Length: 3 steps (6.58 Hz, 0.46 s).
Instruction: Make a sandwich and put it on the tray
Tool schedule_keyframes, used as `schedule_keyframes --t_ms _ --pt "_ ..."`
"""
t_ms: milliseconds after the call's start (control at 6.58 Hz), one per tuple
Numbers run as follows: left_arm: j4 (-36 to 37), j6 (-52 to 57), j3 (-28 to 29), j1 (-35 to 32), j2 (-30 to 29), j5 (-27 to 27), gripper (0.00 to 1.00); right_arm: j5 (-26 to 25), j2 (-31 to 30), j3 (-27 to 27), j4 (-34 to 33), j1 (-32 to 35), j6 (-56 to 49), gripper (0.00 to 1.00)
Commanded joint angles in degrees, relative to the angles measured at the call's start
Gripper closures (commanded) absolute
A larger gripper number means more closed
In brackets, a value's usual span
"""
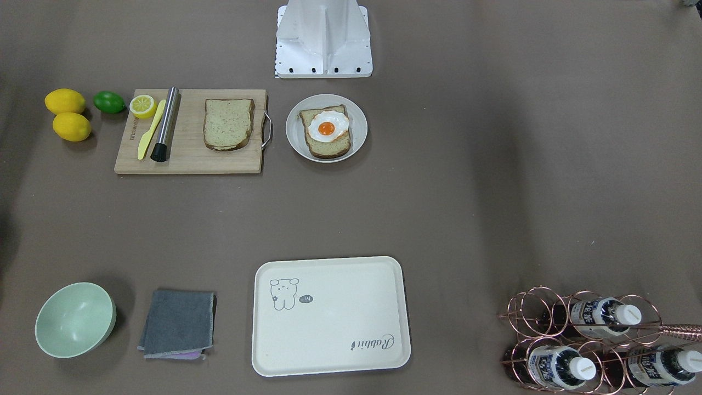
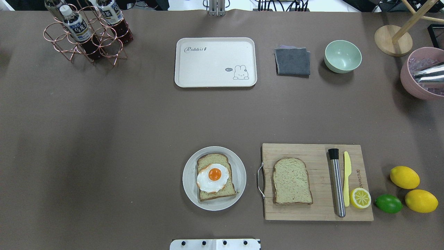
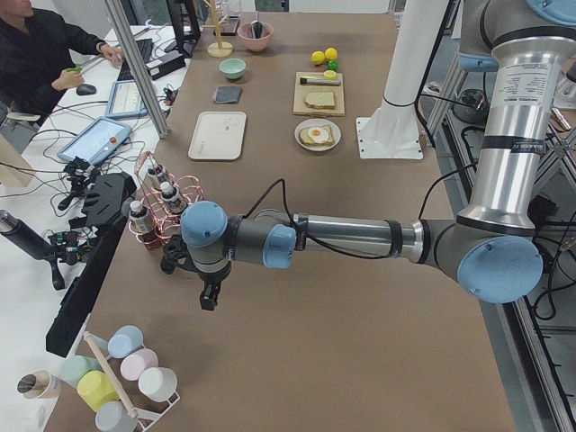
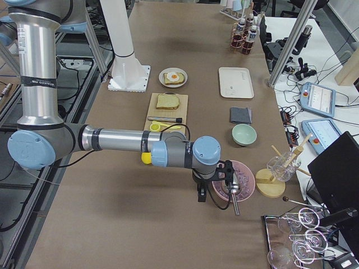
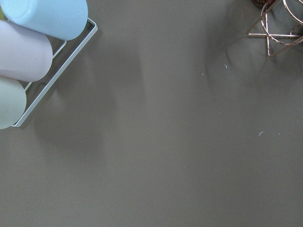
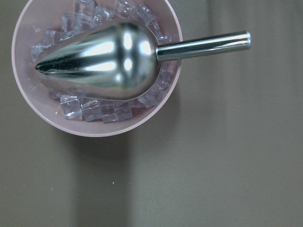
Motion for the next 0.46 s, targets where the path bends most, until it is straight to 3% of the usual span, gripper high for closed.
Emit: schedule_keyframes --t_ms 0,304 --pt "0.0 -0.01 0.06 0.01 -0.03 -0.09 0.02 -0.09 0.33 0.18 0.07 0.09 -0.14 0.0" --pt "0.0 -0.01 0.06 0.01 -0.03 -0.09 0.02 -0.09 -0.1 0.01 -0.02 0.0 -0.31 0.0"
